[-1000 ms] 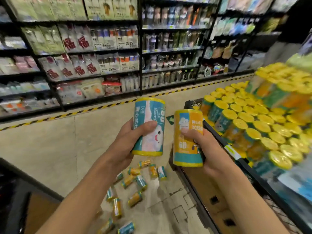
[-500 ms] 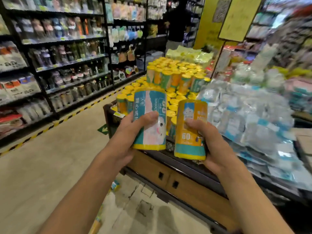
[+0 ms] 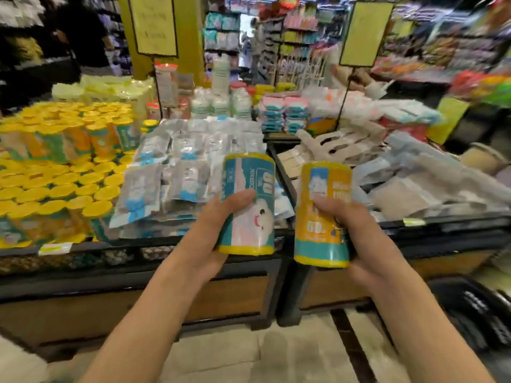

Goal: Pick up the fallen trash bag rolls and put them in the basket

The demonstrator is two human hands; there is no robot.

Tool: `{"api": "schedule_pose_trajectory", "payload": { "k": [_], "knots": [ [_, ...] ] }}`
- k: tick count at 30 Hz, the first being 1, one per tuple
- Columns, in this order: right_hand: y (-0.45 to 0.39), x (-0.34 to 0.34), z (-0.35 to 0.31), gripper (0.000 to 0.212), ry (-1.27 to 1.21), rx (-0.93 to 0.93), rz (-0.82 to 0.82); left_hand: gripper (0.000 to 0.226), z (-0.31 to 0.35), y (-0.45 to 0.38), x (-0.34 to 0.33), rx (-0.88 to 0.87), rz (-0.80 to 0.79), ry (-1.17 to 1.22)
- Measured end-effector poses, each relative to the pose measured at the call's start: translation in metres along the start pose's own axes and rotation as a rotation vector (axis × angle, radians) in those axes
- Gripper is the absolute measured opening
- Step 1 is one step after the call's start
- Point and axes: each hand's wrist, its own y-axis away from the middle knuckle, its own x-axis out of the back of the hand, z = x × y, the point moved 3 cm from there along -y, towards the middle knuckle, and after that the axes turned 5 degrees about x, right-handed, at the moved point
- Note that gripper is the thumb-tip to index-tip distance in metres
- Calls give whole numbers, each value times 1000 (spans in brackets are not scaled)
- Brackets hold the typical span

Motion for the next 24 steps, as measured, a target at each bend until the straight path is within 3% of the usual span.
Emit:
{"api": "schedule_pose_trajectory", "payload": {
  "k": [2, 5, 7, 10, 13, 16, 24],
  "knots": [
    [19, 43, -14, 49, -18, 32, 126, 15, -20, -22, -39, 51, -105, 52],
    [48, 103, -31, 54, -82, 80, 333, 55, -50, -53, -99, 145, -292, 102],
    [65, 138, -39, 54, -150, 99, 455, 64, -71, -72, -139, 206, -408, 84],
    [89, 185, -48, 45, -214, 130, 636, 61, -100, -93, -199, 321, -573, 31],
    [107, 224, -57, 51, -216, 171, 795, 59, -127, -114, -248, 432, -682, -7],
    [113, 256, -62, 51, -185, 189, 907, 36, -152, -134, -292, 512, -760, -10],
    [111, 332, -92, 47, -128, 294, 1171, 22, -190, -191, -385, 528, -1008, -117]
  ]
}}
